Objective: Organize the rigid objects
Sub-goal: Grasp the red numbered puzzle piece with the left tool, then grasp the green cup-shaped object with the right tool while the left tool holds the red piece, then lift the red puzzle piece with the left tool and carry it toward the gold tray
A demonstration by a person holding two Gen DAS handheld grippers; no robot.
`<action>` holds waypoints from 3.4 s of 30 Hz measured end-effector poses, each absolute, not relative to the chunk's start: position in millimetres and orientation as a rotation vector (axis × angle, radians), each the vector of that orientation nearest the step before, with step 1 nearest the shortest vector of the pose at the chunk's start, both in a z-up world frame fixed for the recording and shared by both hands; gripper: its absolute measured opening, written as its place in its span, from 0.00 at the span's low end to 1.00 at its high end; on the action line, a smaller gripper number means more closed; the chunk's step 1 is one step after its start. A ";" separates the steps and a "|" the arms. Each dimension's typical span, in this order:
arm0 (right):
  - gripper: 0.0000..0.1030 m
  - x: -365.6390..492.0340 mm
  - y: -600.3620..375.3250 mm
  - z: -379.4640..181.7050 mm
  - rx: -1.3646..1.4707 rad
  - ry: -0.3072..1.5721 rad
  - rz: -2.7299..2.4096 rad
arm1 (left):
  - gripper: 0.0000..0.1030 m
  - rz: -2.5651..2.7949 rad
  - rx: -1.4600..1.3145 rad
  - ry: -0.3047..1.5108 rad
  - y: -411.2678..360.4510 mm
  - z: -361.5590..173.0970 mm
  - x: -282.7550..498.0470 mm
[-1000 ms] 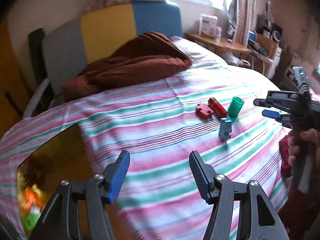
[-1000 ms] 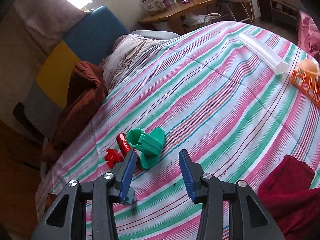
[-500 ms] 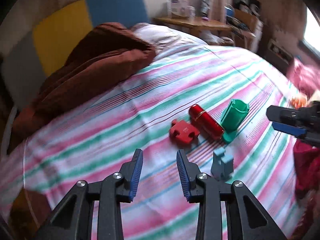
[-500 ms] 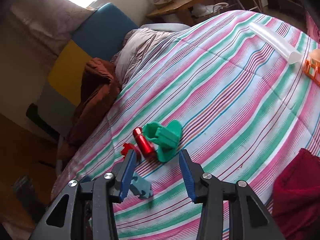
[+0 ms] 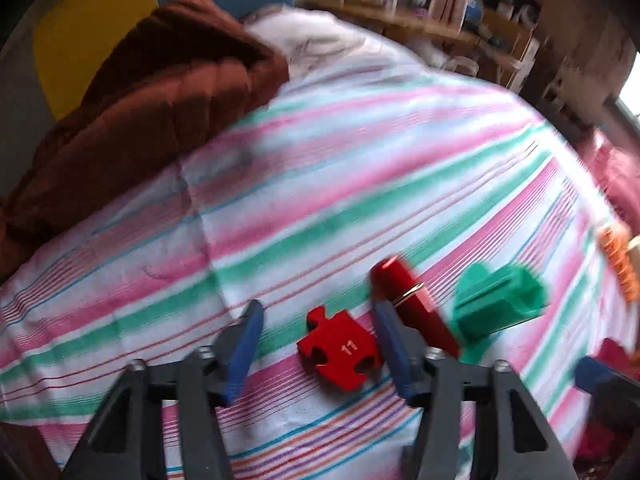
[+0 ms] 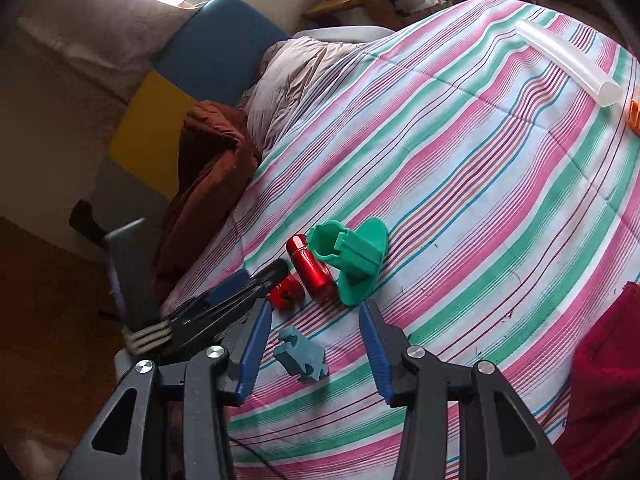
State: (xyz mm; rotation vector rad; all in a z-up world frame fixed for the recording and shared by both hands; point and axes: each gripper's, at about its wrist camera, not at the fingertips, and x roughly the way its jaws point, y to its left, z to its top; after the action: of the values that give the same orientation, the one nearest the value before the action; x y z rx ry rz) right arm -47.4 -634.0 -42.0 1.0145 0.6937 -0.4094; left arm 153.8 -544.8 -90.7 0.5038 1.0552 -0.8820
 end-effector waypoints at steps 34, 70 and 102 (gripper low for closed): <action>0.45 -29.2 -621.2 -41.7 0.749 0.799 -0.588 | 0.32 -0.872 0.298 0.938 -345.1 -92.4 13.6; 0.35 -2.3 -594.7 -37.4 0.412 0.995 -0.579 | 0.35 -0.887 0.283 0.853 -336.5 -98.8 6.1; 0.35 -3.2 -577.4 -69.2 0.364 1.095 -0.564 | 0.32 -0.854 0.323 0.838 -332.1 -82.9 -8.5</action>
State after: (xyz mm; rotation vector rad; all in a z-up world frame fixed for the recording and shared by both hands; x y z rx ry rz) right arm -3.2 -577.4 -69.2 0.3638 1.0946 -0.5637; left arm -8.5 -332.1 -82.9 0.3231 0.8380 -0.8545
